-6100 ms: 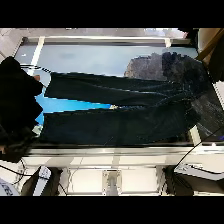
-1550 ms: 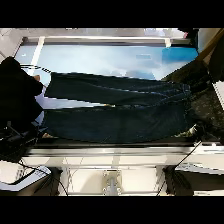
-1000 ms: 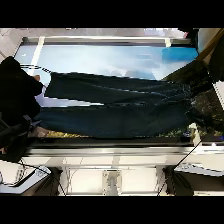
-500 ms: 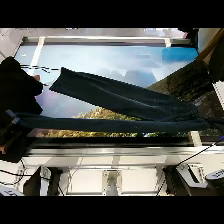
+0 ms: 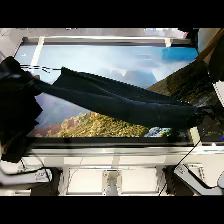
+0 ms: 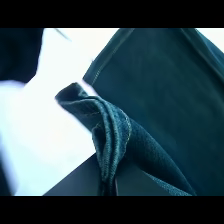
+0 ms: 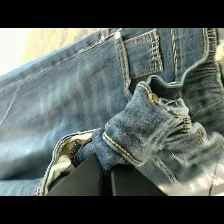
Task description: Fold the clothes and pants, and hang the long-sleeved shirts on hangers.
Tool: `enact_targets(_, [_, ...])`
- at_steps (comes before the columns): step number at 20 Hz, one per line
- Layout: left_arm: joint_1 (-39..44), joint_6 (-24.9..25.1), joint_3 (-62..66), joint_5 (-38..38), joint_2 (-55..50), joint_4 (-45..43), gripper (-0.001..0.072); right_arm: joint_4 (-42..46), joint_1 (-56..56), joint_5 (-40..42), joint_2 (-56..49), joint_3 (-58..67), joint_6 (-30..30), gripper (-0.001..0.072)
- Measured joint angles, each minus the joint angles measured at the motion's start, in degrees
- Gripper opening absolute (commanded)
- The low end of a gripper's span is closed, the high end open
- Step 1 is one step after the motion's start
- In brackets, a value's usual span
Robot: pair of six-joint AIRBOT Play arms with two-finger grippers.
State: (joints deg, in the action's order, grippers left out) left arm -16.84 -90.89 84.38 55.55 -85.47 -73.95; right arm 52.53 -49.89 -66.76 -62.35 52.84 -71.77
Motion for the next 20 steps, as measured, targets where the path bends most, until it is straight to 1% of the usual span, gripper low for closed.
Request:
enact_targets(3, [5.3,-6.9,15.9,0.1,-15.8,-4.3,0.0016,0.3,3.6,5.8,-5.9,0.0,-2.1,0.004])
enact_targets(6, [7.1,-11.1,27.1,2.5,-26.3,-6.4,0.0016,0.0,6.1,12.5,-10.4,0.0,-3.6,0.004])
enact_targets(8, [7.4,-12.7,30.6,4.0,-29.9,-7.1,0.0015,-0.5,7.3,17.2,-12.4,0.0,-4.9,0.004])
enact_targets(11, [7.5,-13.9,33.0,4.6,-32.3,-7.3,0.0016,-1.4,8.3,24.4,-14.0,0.0,-7.6,0.004])
enact_targets(14, [7.7,-15.8,33.9,2.6,-33.3,-7.0,0.0028,-2.4,8.8,29.6,-14.6,0.0,-10.6,0.0043])
enact_targets(15, [7.8,-16.2,34.1,1.3,-33.5,-6.5,0.0047,-2.7,9.1,31.0,-14.7,0.0,-11.3,0.0066])
enact_targets(16, [8.0,-16.3,34.2,-0.3,-33.6,-5.8,0.0242,-2.7,9.6,32.4,-14.8,0.0,-11.8,0.0222])
enact_targets(17, [8.2,-15.8,34.3,-2.6,-33.7,-5.4,0.0684,-2.6,10.3,34.4,-14.8,0.0,-12.0,0.0431])
enact_targets(18, [8.3,-14.9,34.4,-4.0,-33.7,-4.2,0.0713,-2.5,11.0,36.1,-14.8,0.1,-12.2,0.0437])
enact_targets(20, [8.7,-13.3,34.4,-6.4,-33.6,-0.2,0.0713,-2.6,12.5,37.2,-14.9,0.9,-12.6,0.0436])
